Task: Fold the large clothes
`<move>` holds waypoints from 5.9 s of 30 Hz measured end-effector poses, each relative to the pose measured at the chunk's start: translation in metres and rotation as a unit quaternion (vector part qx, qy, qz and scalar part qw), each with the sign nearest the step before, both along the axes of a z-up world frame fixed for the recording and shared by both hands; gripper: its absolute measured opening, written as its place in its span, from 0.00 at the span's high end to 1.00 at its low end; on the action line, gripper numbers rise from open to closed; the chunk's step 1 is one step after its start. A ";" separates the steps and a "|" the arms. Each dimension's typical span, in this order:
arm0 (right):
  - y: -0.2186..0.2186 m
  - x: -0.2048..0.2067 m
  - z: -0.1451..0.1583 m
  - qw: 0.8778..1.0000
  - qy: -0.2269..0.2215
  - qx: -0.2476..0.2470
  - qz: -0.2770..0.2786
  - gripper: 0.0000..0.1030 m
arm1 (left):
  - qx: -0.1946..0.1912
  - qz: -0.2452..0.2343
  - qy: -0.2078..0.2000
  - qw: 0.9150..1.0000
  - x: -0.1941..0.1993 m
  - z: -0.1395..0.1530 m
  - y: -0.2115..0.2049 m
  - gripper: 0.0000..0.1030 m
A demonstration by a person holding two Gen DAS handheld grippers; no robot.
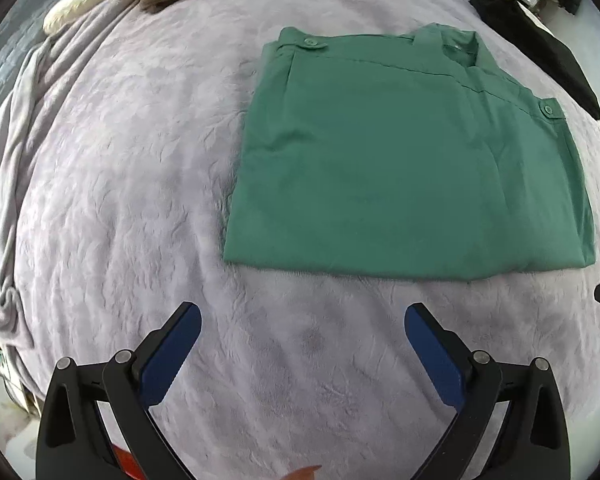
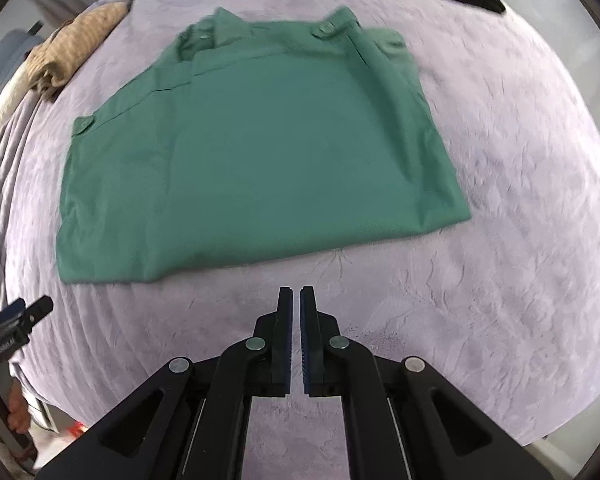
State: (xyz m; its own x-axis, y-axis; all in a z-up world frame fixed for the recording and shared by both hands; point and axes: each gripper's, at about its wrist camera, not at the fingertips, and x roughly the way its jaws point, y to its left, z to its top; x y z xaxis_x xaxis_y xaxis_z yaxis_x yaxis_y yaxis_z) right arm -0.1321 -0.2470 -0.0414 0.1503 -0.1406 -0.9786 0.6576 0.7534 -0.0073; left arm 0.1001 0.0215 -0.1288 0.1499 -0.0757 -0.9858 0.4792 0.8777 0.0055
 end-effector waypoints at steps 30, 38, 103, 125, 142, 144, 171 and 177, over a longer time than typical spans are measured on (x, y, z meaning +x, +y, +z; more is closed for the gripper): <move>0.039 0.026 0.019 0.997 0.003 -0.065 0.030 0.13 | -0.016 -0.021 -0.024 0.999 -0.008 0.020 -0.002 0.01; 0.049 0.034 0.012 0.997 0.021 -0.065 0.045 0.12 | -0.014 -0.018 -0.020 1.000 -0.008 0.017 0.000 0.01; 0.075 0.046 -0.092 0.965 -0.007 0.255 -0.060 0.12 | 0.002 0.019 0.036 0.999 0.029 -0.048 0.056 0.01; 0.095 0.124 -0.149 0.894 -0.168 0.405 -0.091 0.12 | -0.070 0.045 0.046 0.995 0.116 -0.080 0.081 0.01; 0.092 0.156 -0.185 0.824 -0.290 0.462 -0.153 0.12 | -0.170 0.040 0.088 0.981 0.188 -0.110 0.073 0.01; 0.092 0.153 -0.187 0.817 -0.291 0.469 -0.168 0.12 | -0.208 0.050 0.108 0.971 0.193 -0.109 0.076 0.01; 0.073 0.132 -0.117 0.904 -0.192 0.382 -0.004 0.89 | -0.280 0.005 0.171 0.944 0.228 -0.119 -0.041 0.87; 0.002 0.113 -0.077 0.968 -0.176 0.181 0.002 0.92 | -0.272 -0.046 0.094 0.957 0.212 -0.070 -0.060 0.87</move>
